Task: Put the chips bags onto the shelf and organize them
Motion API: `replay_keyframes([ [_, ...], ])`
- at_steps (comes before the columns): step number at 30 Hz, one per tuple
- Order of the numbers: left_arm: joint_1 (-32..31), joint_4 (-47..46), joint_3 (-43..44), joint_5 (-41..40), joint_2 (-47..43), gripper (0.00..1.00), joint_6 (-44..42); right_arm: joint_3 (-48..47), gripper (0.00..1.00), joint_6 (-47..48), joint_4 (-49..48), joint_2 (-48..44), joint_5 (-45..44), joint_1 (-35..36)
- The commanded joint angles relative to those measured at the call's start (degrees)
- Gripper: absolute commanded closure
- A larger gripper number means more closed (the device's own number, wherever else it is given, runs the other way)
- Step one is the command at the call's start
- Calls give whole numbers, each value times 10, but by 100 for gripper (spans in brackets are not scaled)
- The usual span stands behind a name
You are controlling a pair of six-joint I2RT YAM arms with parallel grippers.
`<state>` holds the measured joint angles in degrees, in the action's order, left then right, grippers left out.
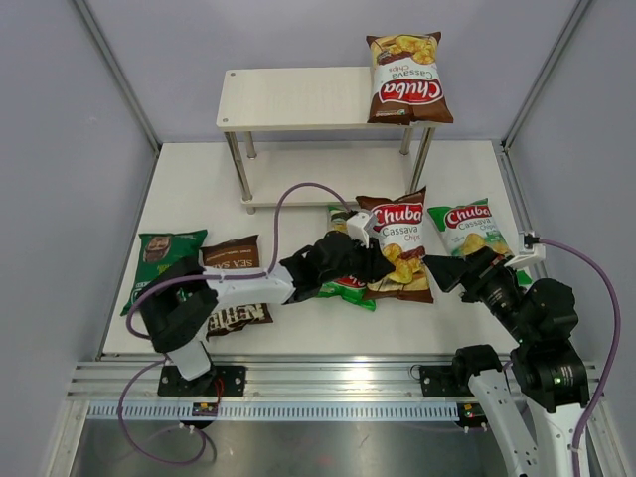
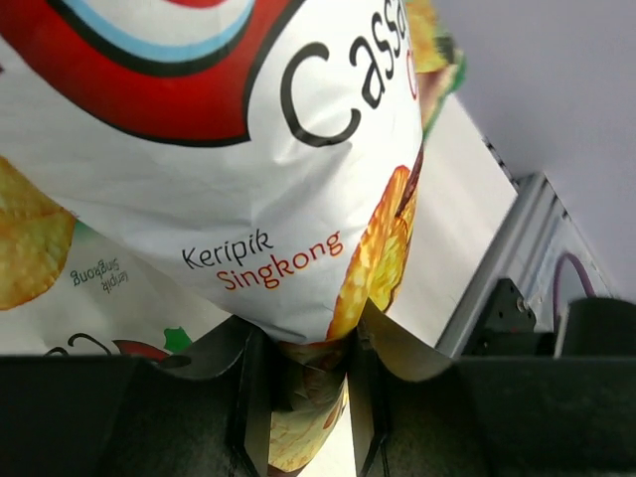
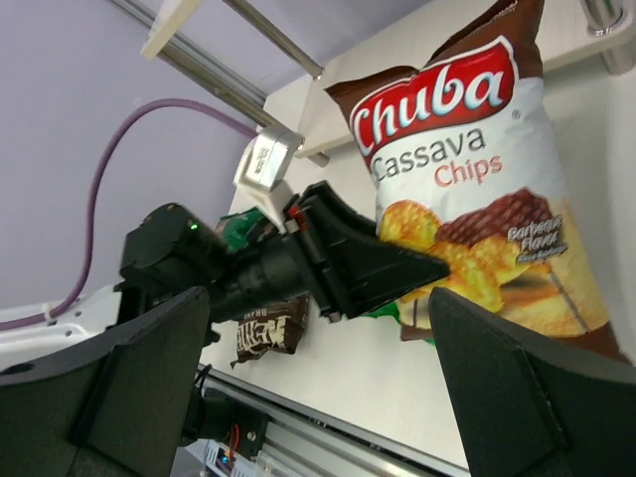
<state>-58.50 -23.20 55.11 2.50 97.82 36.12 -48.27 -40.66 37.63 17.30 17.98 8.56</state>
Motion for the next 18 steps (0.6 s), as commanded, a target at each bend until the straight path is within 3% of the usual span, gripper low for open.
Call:
replay_keyframes([
  [1,-7,-75,-11,62,-82,92,-132,-64,1,71,18,20,9,-2],
  [6,-7,63,-11,150,-168,93,-247,-166,1,180,103,70,87,-2],
  [9,-7,109,-43,130,-246,90,-307,-230,1,244,170,116,179,-1],
  [13,-7,155,-93,107,-347,88,-355,-286,2,285,191,166,216,26],
  [18,-15,228,-124,65,-443,88,-352,-399,0,383,255,254,227,116],
])
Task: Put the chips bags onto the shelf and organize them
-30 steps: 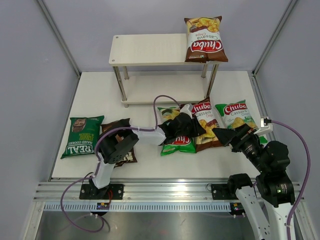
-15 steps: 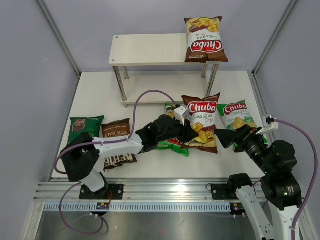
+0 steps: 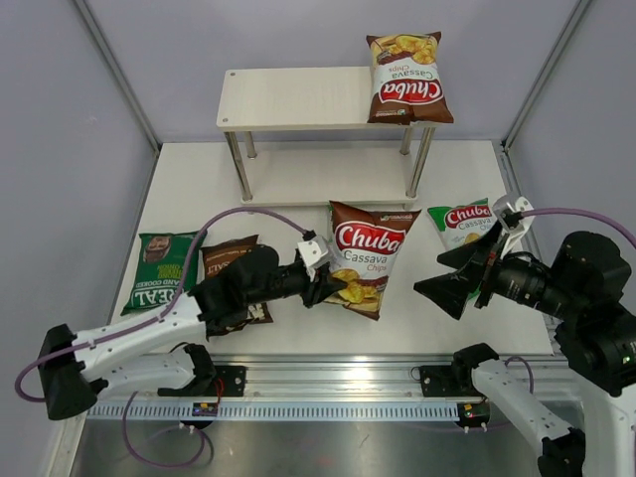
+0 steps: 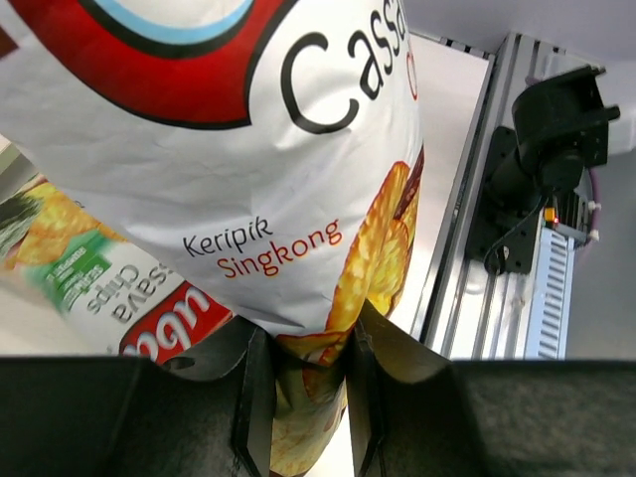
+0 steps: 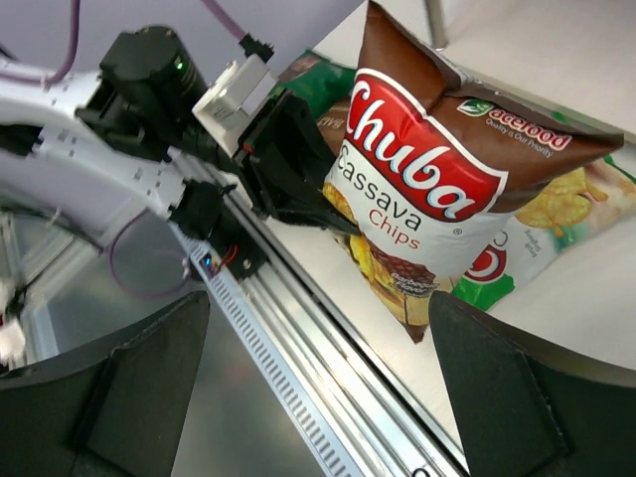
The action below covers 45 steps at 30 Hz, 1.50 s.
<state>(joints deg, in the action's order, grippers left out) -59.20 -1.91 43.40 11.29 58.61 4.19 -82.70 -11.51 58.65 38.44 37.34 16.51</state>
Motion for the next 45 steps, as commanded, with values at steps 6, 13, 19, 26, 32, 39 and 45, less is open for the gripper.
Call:
replay_keyframes([
  [6,-49,119,-11,-44,-139,90,-30,-162,2,156,94,203,25,94],
  [13,-130,148,-24,-72,-173,94,-16,-259,1,200,126,331,-11,178],
  [19,-135,113,-58,-38,-217,95,-10,-179,1,221,136,345,-15,254],
  [26,-135,86,-78,-9,-243,94,-20,-68,1,206,88,285,2,266],
  [32,-135,84,-74,2,-239,97,-25,-69,0,215,101,319,-17,295],
  [39,-135,74,-89,17,-277,97,-26,-44,0,219,75,310,-18,302],
  [45,-135,64,-95,18,-280,99,-25,-24,25,234,58,311,69,301],
])
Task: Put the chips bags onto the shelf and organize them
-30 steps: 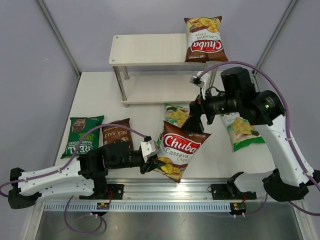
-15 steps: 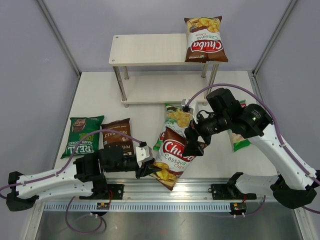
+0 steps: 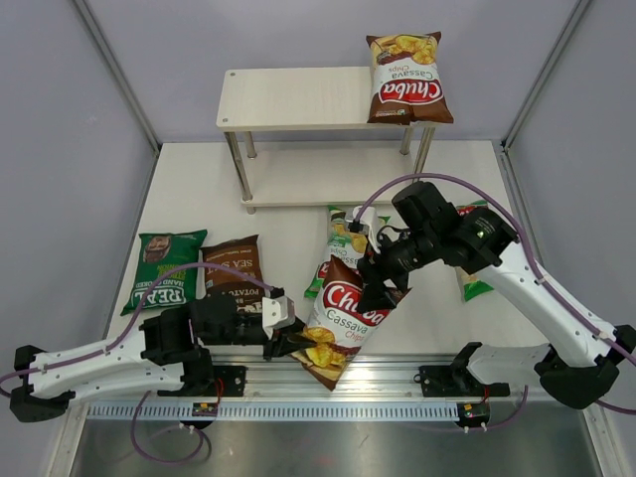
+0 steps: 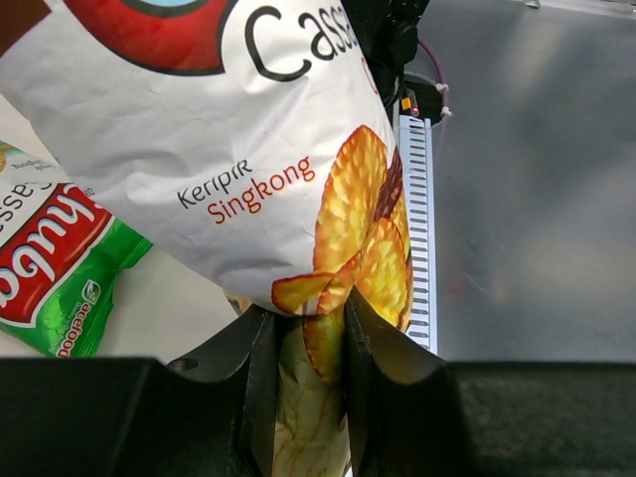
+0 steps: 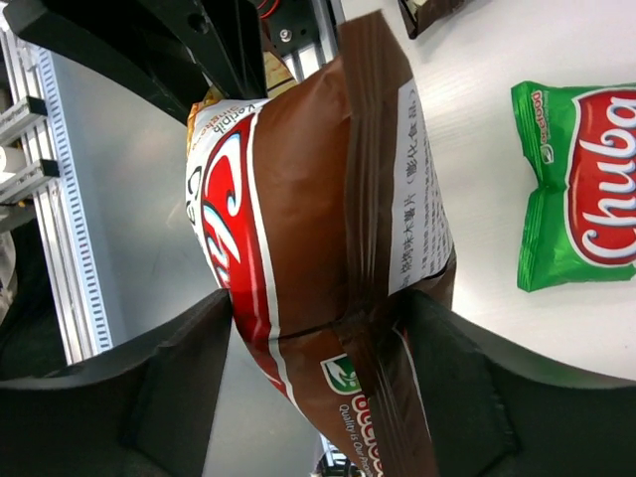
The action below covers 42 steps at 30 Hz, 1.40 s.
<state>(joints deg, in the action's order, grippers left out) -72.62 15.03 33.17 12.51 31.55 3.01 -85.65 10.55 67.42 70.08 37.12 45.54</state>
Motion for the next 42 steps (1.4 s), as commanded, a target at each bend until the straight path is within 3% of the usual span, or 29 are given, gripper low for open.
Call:
replay_keyframes([
  [1,-1,-105,8,4,-9,99,-12,12,30,13,-42,-12,68,10],
  [2,-1,-105,6,-7,-10,99,-12,16,41,13,-47,-23,60,10],
  [5,-1,-106,1,-40,-10,97,-9,22,56,10,-70,-44,45,10],
  [6,-1,-108,-2,-51,-10,96,-8,28,65,9,-76,-49,41,10],
  [7,-1,-108,-3,-64,-9,94,-8,31,71,6,-91,-53,40,10],
  [8,-1,-106,-3,-93,-9,85,-2,34,75,4,-99,-60,43,10],
  [9,-1,-105,-4,-107,-7,83,1,42,84,2,-119,-63,48,10],
  [13,-1,-98,2,-181,-4,70,10,64,96,-31,-171,-82,31,10],
  [14,-1,-94,5,-195,-4,63,16,66,98,-34,-178,-85,23,10],
  [15,-1,-91,8,-215,-4,48,22,69,100,-39,-184,-87,3,10],
  [17,-1,-74,17,-263,-4,33,36,69,100,-51,-197,-93,-17,10],
  [18,-1,-67,22,-284,-4,20,44,67,100,-56,-204,-94,-34,10],
  [22,-1,10,61,-427,-3,1,102,55,100,-75,-209,-101,-67,10],
  [26,-1,100,117,-536,-10,1,185,44,100,-98,-222,-105,-103,11],
  [31,-1,324,199,-700,-11,1,353,8,100,-172,-244,-95,-160,10],
  [34,-1,436,247,-730,-4,1,392,-24,100,-230,-265,-84,-202,11],
  [42,-1,540,300,-706,39,1,322,-115,100,-367,-372,-37,-319,10],
])
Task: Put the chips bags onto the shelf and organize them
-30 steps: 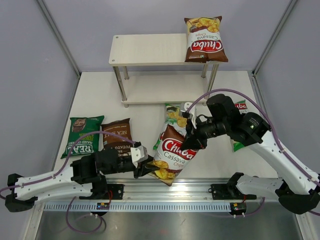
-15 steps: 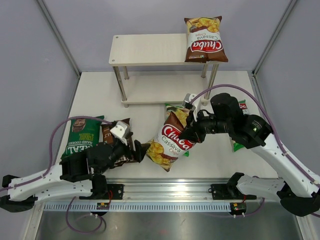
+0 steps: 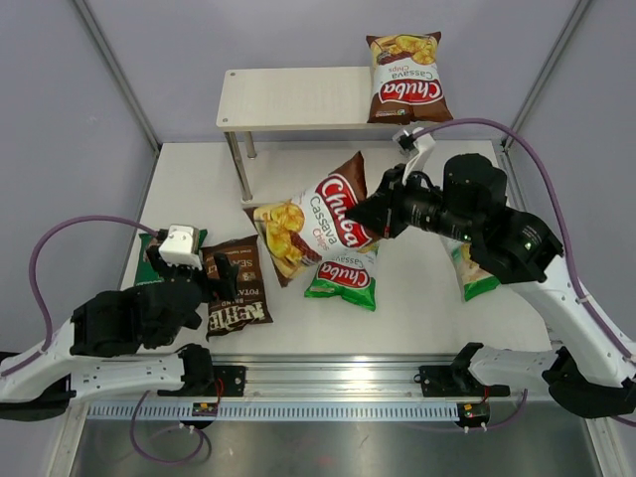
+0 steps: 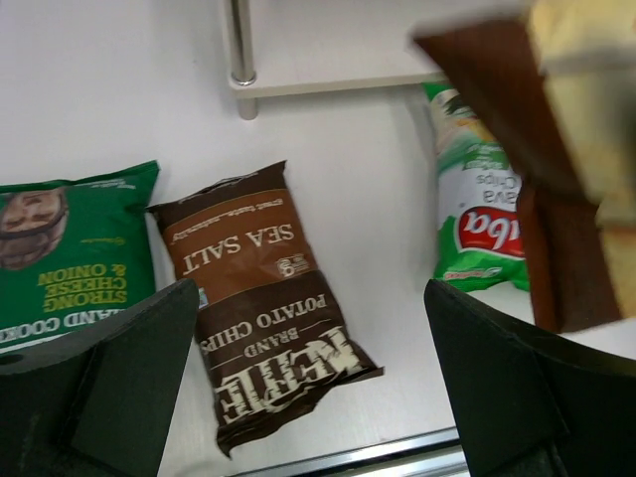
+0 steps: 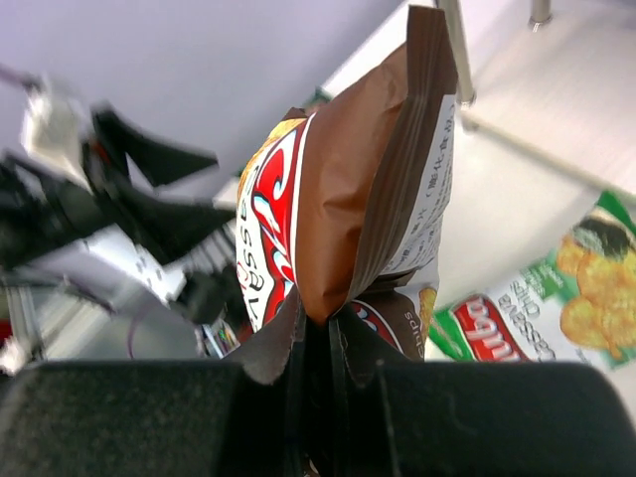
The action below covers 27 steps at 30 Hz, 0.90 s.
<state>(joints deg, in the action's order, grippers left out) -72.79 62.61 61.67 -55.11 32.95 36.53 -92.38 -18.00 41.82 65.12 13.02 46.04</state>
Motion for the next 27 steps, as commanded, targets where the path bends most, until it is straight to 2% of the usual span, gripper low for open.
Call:
replay_keyframes([
  [1,1,68,7,-51,25,1,-11,-55,100,-108,-129,27,-93,5],
  [7,2,25,-38,-74,-12,1,-8,-110,100,-207,-247,104,-227,2],
  [12,3,45,-36,-86,-15,1,17,-151,100,-295,-354,168,-387,-12],
  [21,30,34,-39,-75,-10,1,6,-253,100,-358,-498,328,-655,-15],
  [27,38,31,-41,-70,-32,1,6,-373,100,-405,-489,460,-790,-14],
])
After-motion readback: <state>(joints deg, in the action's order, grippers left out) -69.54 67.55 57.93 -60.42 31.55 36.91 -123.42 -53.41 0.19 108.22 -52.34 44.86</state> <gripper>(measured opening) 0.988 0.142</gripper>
